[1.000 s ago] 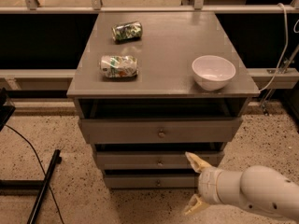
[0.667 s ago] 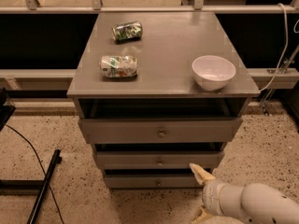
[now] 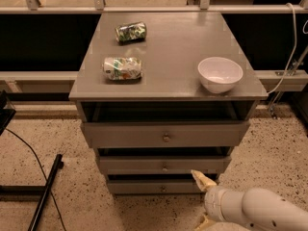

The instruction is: Open bottom drawer

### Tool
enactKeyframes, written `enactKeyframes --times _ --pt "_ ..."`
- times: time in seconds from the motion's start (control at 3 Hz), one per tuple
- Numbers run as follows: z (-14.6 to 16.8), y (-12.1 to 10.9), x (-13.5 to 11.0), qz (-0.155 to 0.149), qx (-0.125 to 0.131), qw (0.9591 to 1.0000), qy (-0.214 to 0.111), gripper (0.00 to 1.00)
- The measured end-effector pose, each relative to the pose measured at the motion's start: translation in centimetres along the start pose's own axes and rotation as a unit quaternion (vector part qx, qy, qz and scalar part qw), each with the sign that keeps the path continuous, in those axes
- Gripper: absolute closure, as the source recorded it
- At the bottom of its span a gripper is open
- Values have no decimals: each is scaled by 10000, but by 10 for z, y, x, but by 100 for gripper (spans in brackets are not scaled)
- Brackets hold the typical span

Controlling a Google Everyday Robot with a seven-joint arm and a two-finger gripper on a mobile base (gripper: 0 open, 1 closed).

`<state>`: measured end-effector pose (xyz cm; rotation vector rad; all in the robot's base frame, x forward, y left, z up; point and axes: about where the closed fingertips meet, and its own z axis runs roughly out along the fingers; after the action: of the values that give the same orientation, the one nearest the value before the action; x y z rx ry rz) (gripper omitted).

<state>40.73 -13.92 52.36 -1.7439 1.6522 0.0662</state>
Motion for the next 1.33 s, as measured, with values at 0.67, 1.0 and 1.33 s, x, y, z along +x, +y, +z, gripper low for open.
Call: enactKeyframes --times 0.67,1.0,1.33 --pt "84 40 27 -420 -2 9991 20 0" --pt "84 40 27 -420 -2 9991 20 0" --pt "98 44 40 -259 -242 9994 19 0"
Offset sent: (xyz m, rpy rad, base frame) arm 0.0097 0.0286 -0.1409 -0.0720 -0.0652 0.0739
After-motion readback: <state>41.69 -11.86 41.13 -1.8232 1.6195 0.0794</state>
